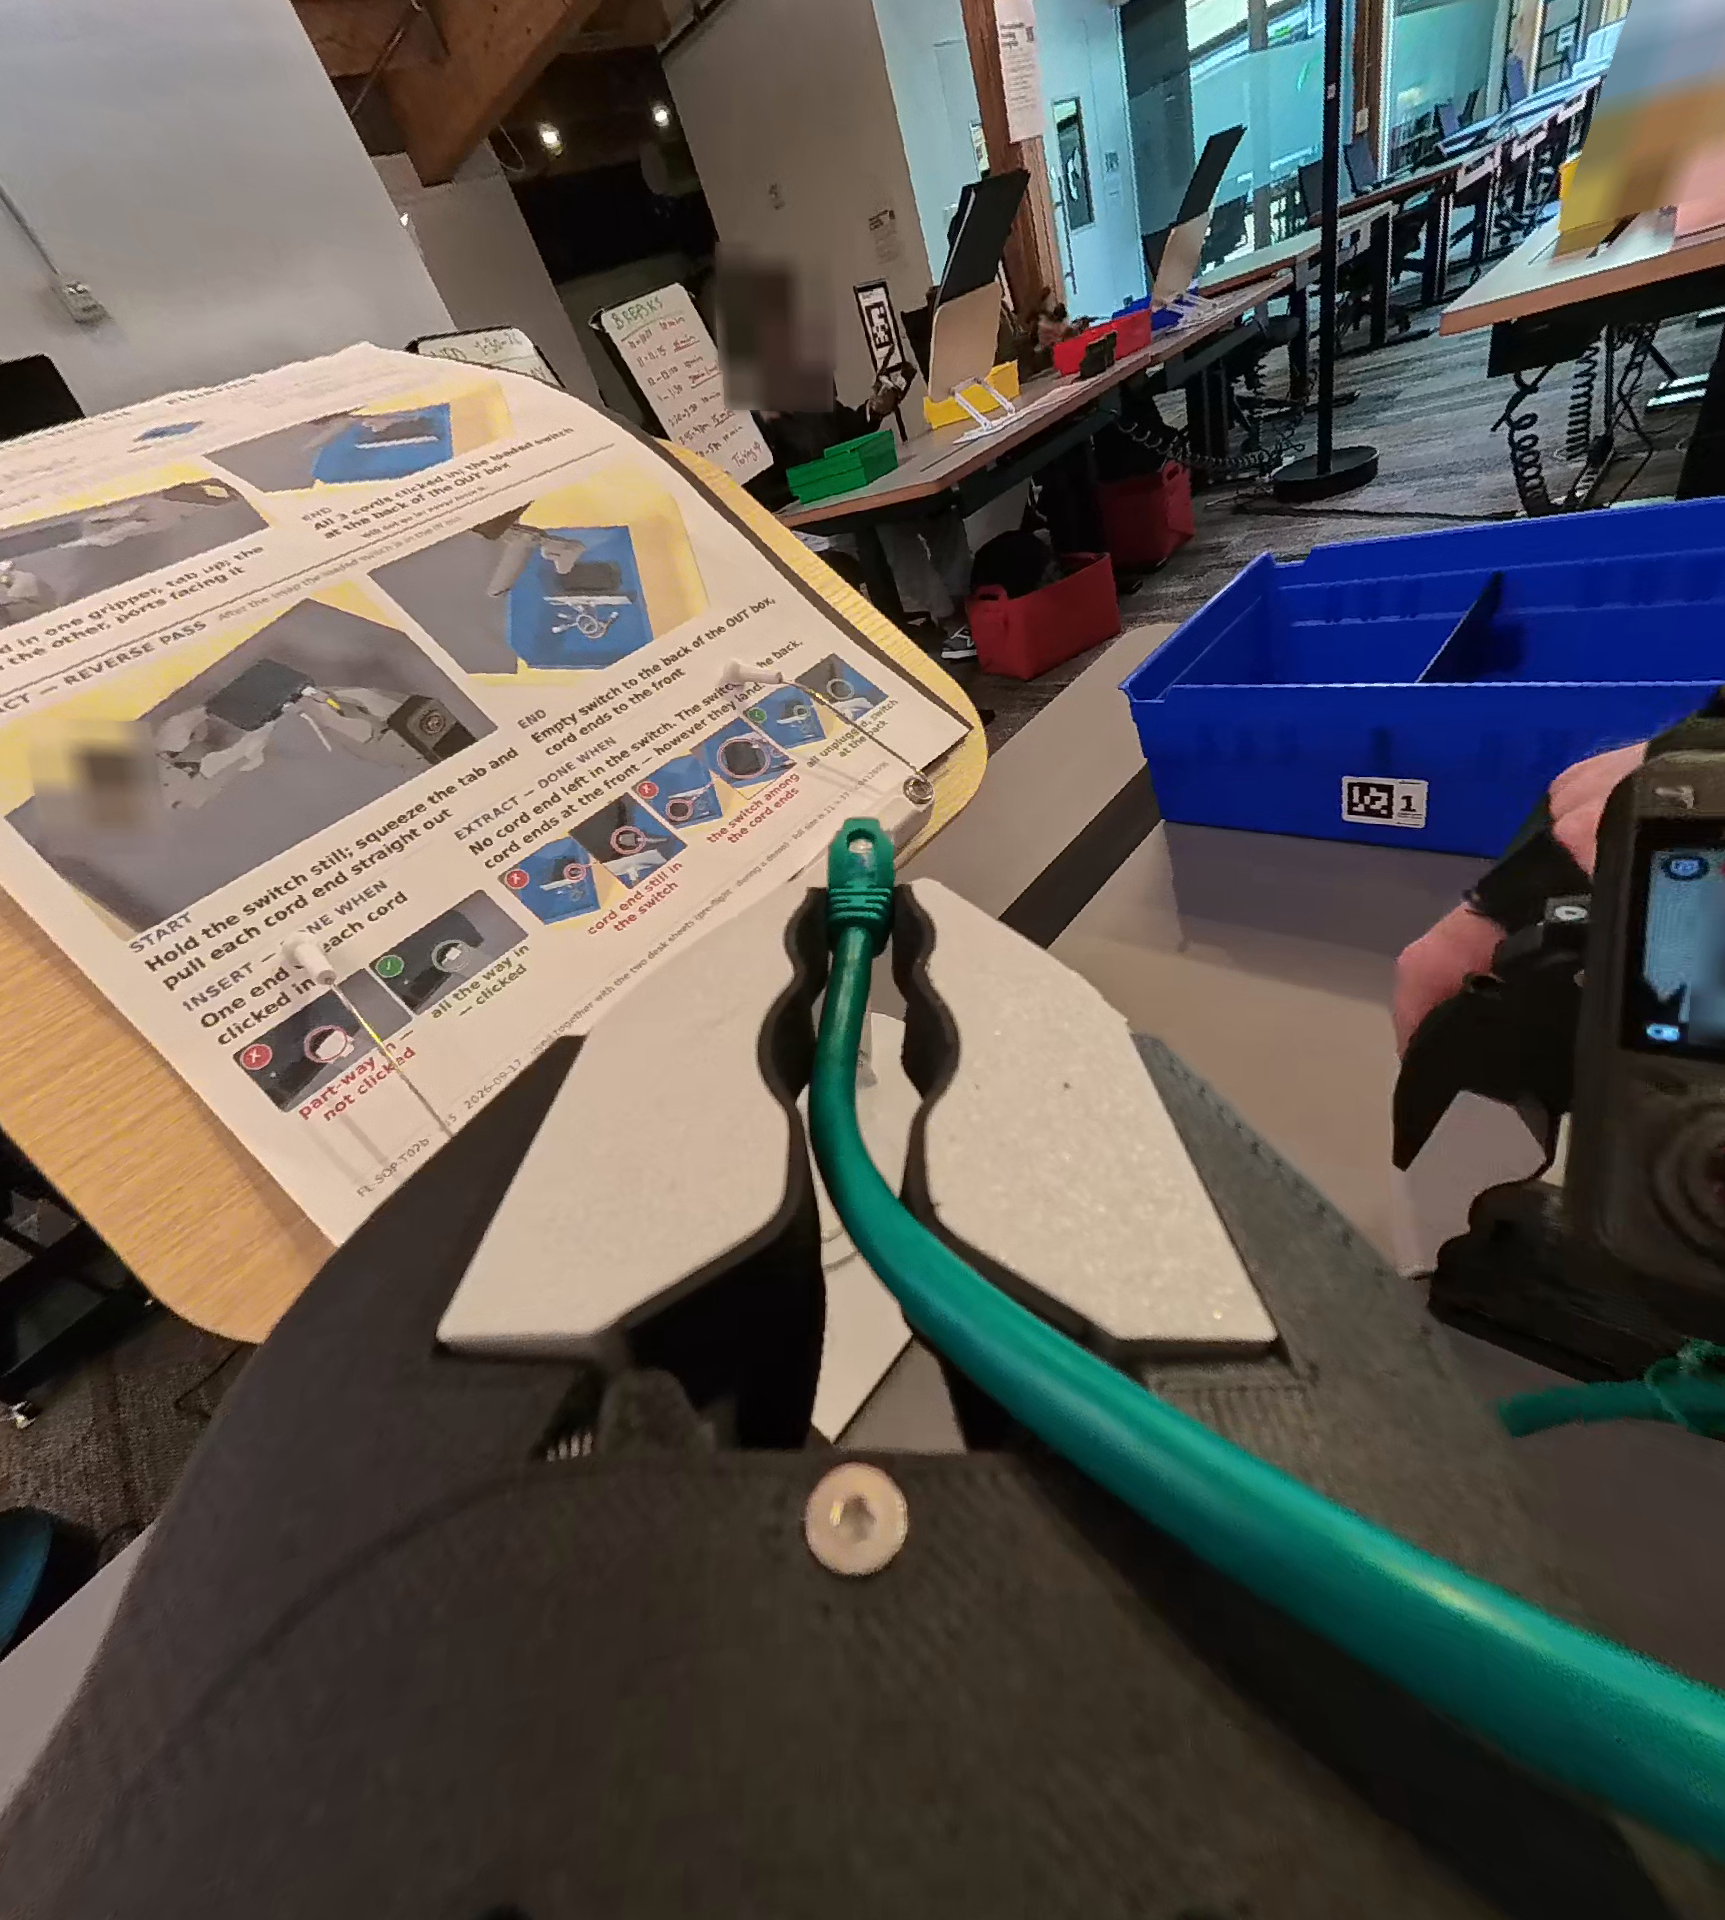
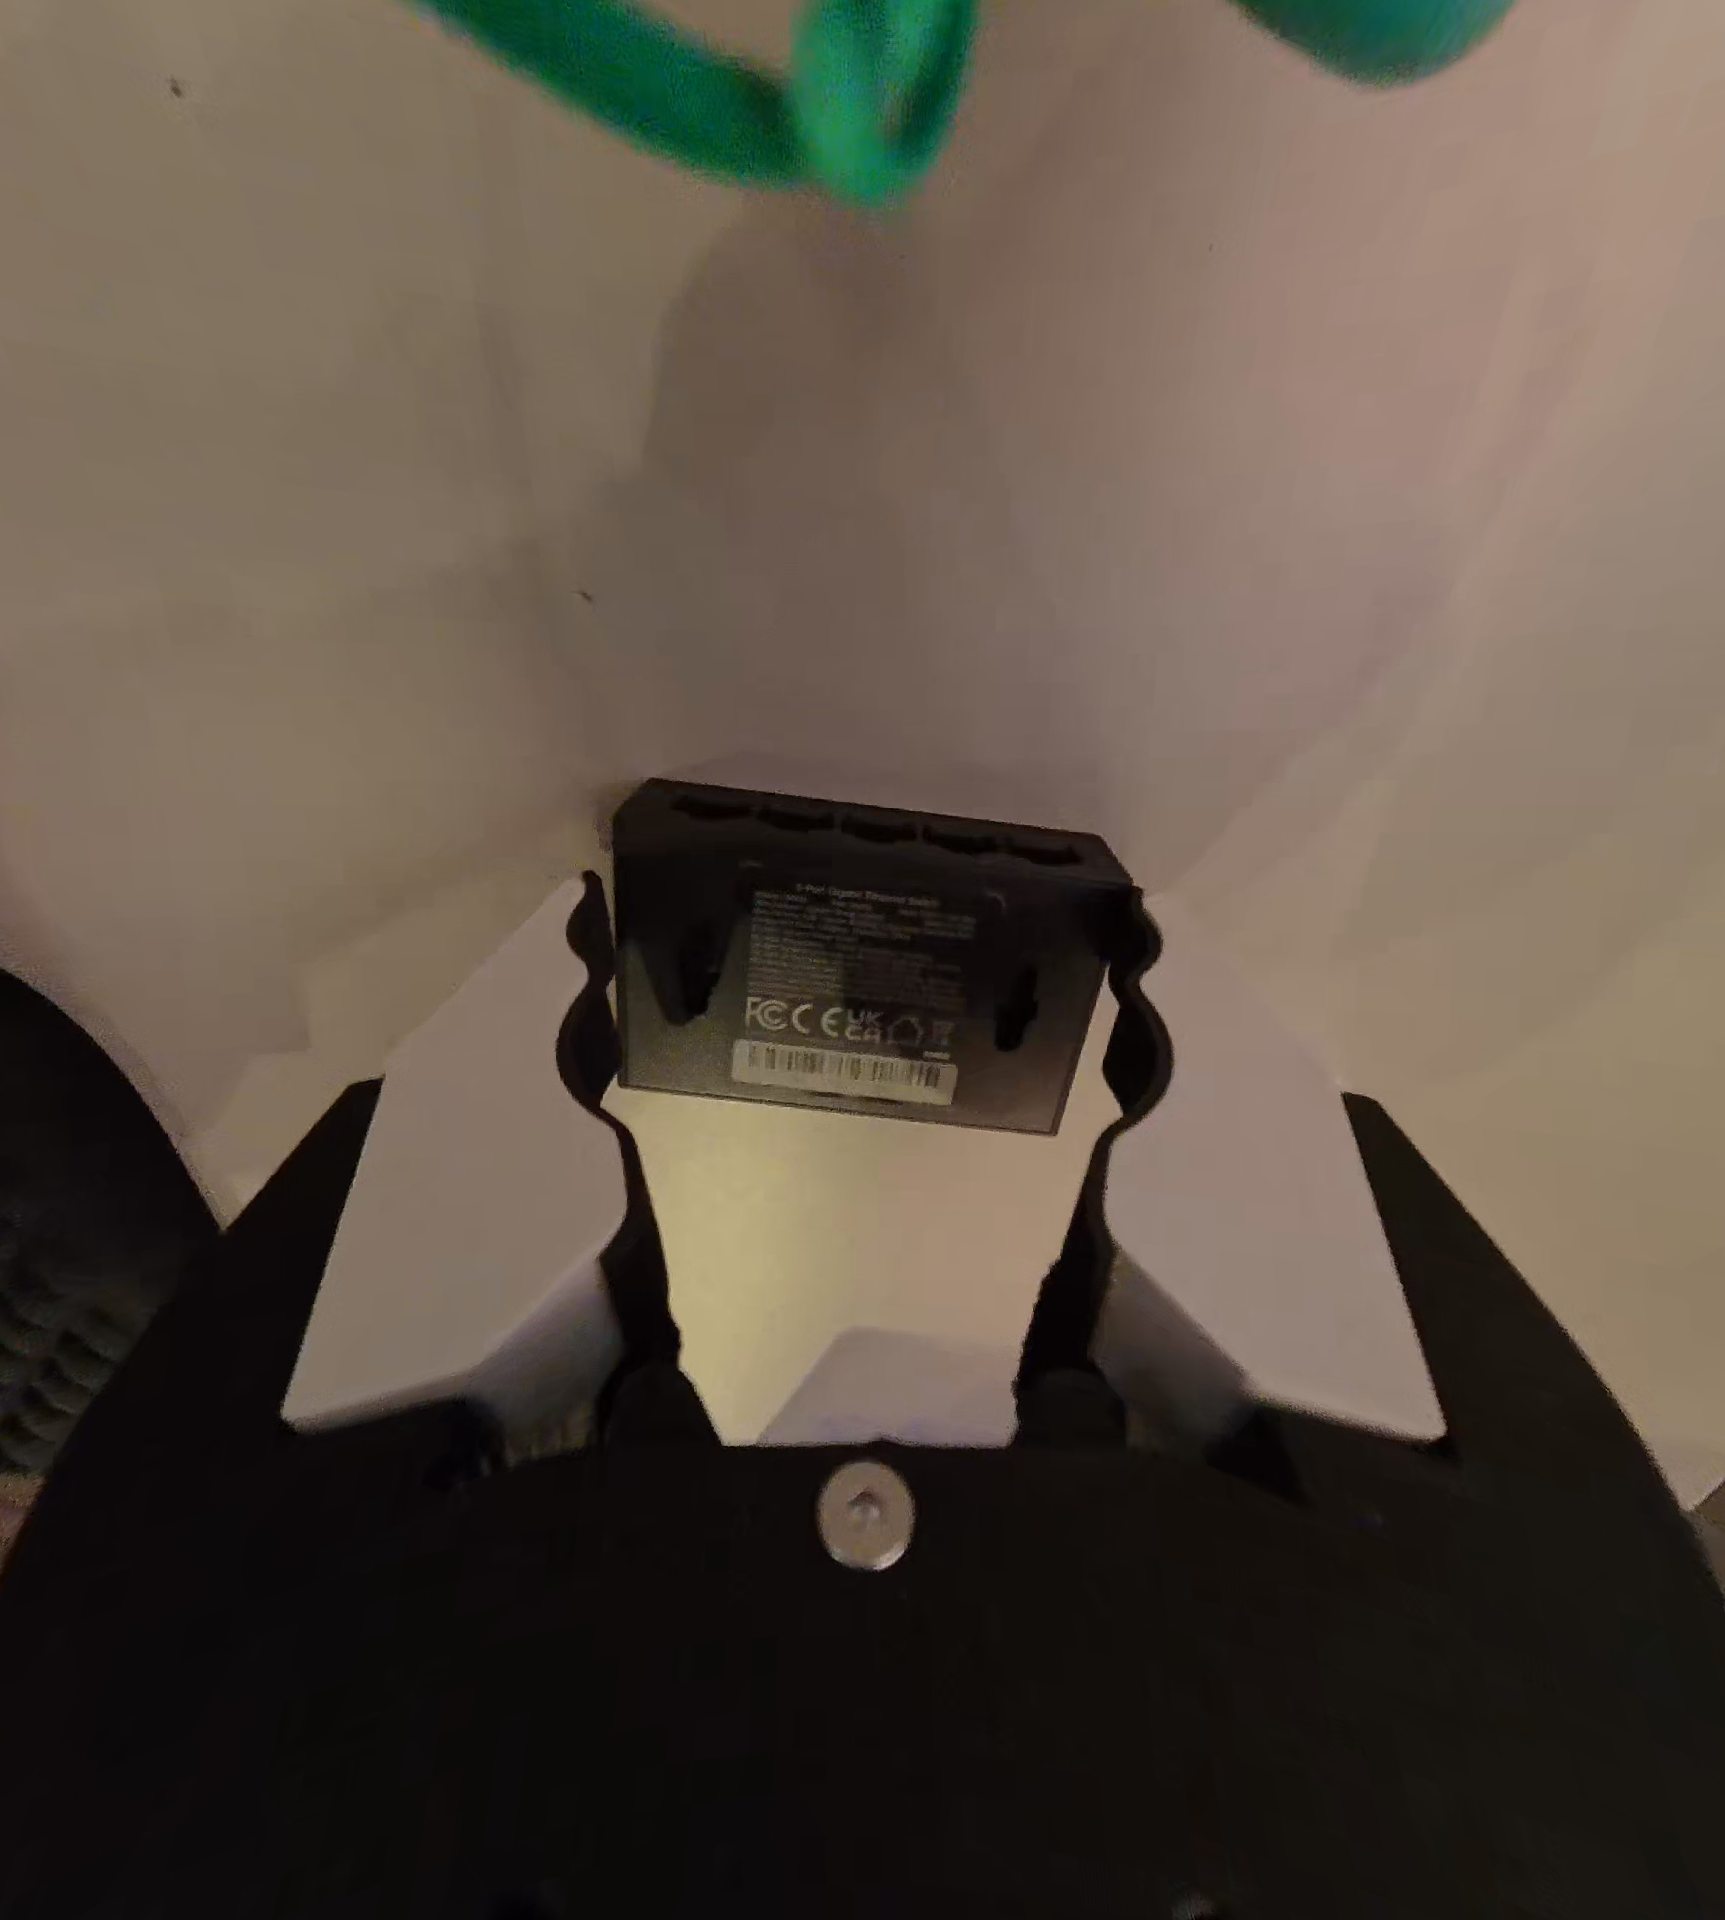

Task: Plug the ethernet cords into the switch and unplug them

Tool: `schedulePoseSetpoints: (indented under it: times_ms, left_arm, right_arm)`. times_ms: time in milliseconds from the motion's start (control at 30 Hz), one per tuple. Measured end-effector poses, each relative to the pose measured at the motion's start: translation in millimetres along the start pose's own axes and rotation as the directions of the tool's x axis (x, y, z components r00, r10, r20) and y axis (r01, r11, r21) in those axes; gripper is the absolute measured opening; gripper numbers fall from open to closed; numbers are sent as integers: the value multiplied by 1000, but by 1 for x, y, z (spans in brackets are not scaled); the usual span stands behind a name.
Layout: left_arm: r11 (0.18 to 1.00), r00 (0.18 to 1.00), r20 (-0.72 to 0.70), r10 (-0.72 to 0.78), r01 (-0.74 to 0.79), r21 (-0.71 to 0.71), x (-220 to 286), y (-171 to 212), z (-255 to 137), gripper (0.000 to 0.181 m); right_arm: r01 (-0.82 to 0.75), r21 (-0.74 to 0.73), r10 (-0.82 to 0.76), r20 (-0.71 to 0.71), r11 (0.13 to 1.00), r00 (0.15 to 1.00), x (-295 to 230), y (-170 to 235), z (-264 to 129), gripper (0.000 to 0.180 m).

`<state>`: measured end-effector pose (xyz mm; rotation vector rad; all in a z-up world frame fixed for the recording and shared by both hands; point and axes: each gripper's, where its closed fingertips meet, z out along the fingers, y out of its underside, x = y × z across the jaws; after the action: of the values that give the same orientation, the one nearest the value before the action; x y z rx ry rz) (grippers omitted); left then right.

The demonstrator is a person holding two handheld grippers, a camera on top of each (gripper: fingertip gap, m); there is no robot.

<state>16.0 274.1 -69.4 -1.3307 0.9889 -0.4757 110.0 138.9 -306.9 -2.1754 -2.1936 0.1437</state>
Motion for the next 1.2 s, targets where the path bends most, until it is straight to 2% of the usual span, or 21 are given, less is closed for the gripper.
schedulePoseSetpoints:
  times_ms: [33,333,533,867,1200]
  left_arm:
    - [1000,1000,3,0,0,3,-1,-1,-1,12]
    - [1000,1000,14,-7,7,20,-7,-5,-6,12]
    - [1000,1000,14,-15,15,22,-10,-5,-8,12]
    - [999,999,-47,-25,26,19,9,-4,1,12]
    - [994,968,-239,-80,95,51,68,-16,18,12]
  right_arm:
    - [1,-9,-1,1,1000,1000,0,0,1,94]
    - [-39,-2,39,34,999,999,1,1,2,95]
    - [-53,65,51,28,996,998,5,3,-17,95]
    - [-36,100,34,24,994,999,10,16,-87,95]
    - [15,92,-17,19,996,1000,7,19,-161,95]
